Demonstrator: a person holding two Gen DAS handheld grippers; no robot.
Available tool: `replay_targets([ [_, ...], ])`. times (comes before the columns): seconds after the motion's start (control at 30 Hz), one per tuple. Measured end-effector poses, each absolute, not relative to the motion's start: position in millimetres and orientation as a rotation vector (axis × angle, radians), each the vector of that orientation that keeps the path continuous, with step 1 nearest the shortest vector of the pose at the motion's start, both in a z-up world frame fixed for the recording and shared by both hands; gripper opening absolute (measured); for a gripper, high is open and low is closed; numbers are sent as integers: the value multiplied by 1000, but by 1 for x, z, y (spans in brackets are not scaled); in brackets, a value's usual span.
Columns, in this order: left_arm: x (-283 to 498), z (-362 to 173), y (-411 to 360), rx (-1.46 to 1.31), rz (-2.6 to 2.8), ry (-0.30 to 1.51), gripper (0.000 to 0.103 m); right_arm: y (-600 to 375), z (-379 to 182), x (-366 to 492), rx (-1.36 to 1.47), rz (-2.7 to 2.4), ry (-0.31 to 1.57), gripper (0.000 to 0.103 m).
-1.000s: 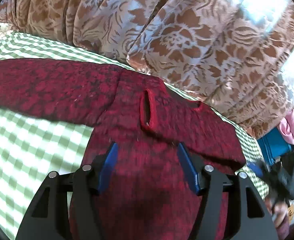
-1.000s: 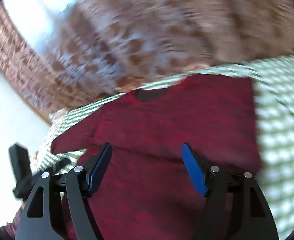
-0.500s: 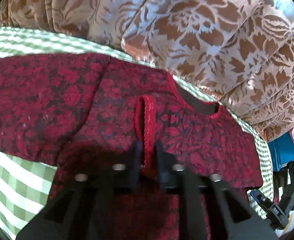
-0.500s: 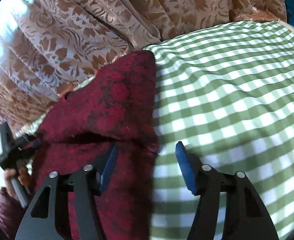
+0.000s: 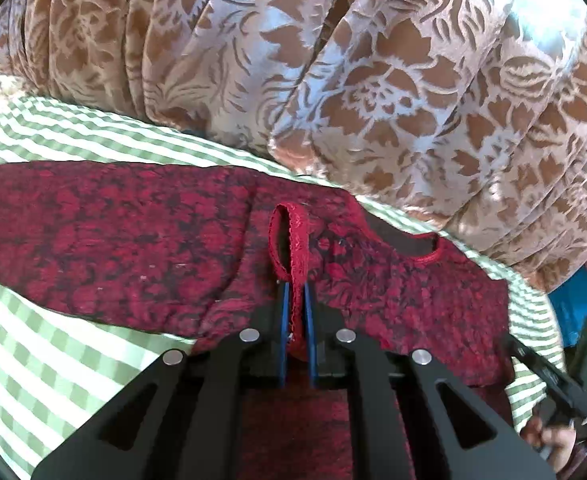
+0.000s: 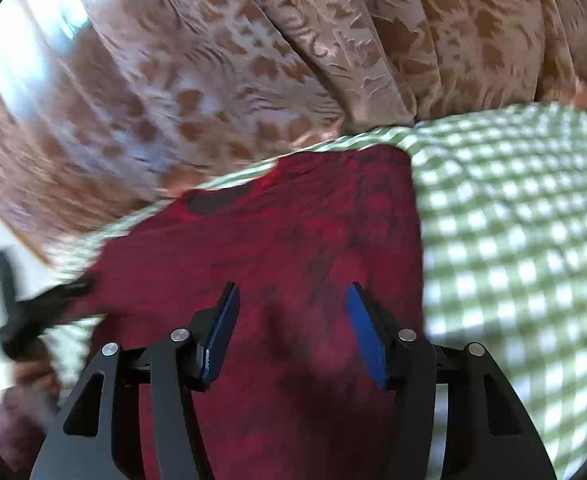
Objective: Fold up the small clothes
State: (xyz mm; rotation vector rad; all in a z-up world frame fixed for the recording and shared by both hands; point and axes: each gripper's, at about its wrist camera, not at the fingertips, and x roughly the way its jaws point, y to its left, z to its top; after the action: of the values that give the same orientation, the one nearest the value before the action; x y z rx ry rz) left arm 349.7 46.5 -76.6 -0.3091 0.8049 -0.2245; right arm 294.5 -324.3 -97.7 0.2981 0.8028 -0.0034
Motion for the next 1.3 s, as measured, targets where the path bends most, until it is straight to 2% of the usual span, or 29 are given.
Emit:
replay_targets([
  [0.13,355,-110,43,-242,-181,892,6,-322,-129,321,249,-87,849,56],
  [0.27,357,-116,47,-276,-177,898,12,-310,-129,320,168,-108,840,63],
  [0.33,355,-113,49,-282,-188,901,20,-308,-129,321,143,-121,845,64],
  [0.37,351,-109,54,-305,-196,900,29,-306,-129,320,131,-127,845,64],
  [0.43,341,-103,67,-387,-207,886,35,-306,-130,320,118,-134,845,65],
  [0.47,336,-101,77,-422,-185,880,49,-305,-129,319,114,-136,845,65],
  [0.5,328,-98,92,-464,-151,859,52,-305,-130,319,113,-136,844,67],
  [0.87,267,-123,310,-835,223,771,52,-305,-129,319,100,-141,835,67],
  [1.0,267,-130,363,-959,260,743,52,-305,-129,320,99,-140,834,67],
  [1.23,307,-141,384,-1050,288,756,52,-305,-129,320,96,-142,834,67],
  [1.27,314,-143,383,-1054,284,758,50,-305,-129,320,95,-142,834,67],
  [1.3,322,-144,382,-1037,295,765,40,-305,-129,320,94,-143,834,67],
])
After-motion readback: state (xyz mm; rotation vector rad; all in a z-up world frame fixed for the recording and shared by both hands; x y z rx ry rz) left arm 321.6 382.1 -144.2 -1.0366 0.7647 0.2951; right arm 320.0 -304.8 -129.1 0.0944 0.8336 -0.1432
